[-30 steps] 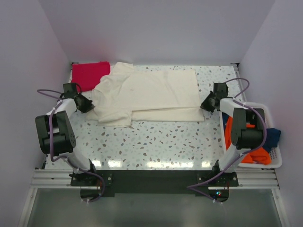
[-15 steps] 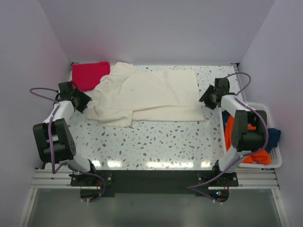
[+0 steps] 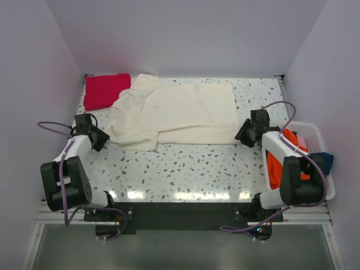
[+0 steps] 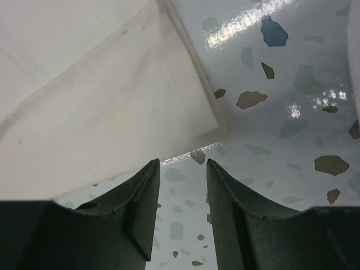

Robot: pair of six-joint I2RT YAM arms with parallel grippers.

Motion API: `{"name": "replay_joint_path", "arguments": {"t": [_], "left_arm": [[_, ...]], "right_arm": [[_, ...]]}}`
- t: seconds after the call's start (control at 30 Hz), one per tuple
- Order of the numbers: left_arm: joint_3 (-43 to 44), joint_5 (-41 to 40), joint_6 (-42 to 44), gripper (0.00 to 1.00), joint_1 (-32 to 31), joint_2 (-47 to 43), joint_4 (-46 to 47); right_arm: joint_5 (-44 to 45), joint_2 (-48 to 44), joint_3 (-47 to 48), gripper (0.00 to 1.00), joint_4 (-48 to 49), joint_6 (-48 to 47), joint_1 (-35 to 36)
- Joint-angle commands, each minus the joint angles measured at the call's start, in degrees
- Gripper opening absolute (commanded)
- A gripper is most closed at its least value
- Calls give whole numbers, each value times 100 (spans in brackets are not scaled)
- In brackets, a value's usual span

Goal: Fold and stack the t-shirts
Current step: Fold the tshirt

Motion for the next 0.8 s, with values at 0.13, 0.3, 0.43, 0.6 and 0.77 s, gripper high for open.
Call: {"name": "replay_joint_path", "arguments": {"t": [0.13,0.3,0.43,0.6,0.77], "left_arm": [[-14,-4,43,49,-79,425,343],[-14,5,17,50,-79,654,448],[12,-4,-45,50,-87,768,536],[118,-48,-80,49,-78,865,545],[276,-136,-89,47,-78,953,536]], "right_arm": [[206,312,19,43,167,29,9],[179,461,-51,45,228,29,10],[206,567,-69,47,281,55,10],[232,813,-122,47,457,134,9],[293,1050,-122,46,580,187,10]]}}
